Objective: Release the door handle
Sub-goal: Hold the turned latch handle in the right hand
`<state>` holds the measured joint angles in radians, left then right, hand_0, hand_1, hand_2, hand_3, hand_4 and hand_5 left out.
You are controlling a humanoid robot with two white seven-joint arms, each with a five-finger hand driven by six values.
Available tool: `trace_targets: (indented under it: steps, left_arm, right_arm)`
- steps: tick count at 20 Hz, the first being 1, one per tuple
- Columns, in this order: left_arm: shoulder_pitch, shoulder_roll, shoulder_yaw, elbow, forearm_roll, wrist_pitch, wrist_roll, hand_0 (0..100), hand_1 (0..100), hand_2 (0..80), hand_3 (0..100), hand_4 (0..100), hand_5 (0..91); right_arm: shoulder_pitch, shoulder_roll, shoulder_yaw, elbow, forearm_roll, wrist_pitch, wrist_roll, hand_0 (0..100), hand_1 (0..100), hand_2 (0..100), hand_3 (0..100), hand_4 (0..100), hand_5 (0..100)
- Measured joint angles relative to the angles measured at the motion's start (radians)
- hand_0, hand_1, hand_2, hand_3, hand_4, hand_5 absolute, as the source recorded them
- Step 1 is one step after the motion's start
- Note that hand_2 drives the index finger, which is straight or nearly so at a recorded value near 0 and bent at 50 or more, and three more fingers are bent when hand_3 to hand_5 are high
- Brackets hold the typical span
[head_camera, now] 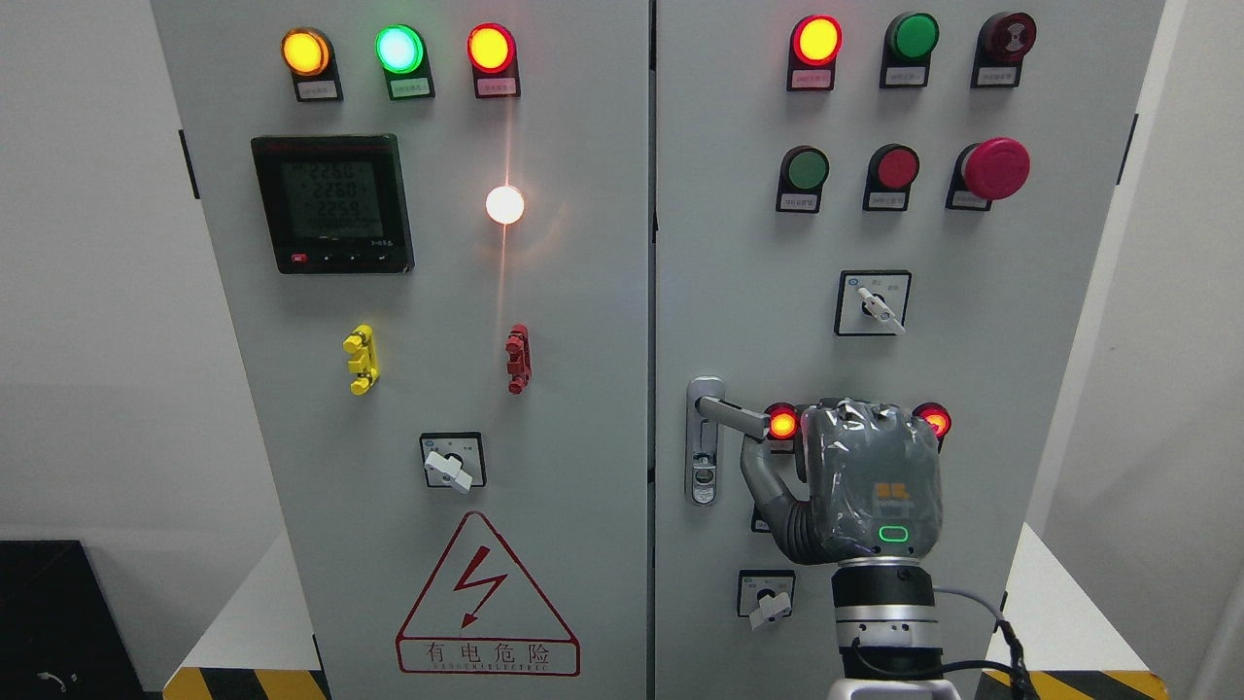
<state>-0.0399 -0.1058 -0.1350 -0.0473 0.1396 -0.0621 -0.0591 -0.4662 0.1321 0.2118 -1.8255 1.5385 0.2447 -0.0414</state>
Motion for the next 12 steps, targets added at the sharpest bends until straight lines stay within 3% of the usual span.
trace_targets:
  steps: [12]
  left_arm:
    - [0.000,0.000,0.000,0.000,0.000,0.000,0.000,12,56,0.0,0,0,0.0]
  right_arm:
    - [-0.002,0.000,0.000,-0.001,-0.002,0.000,0.001,53,38,97,100,100,100]
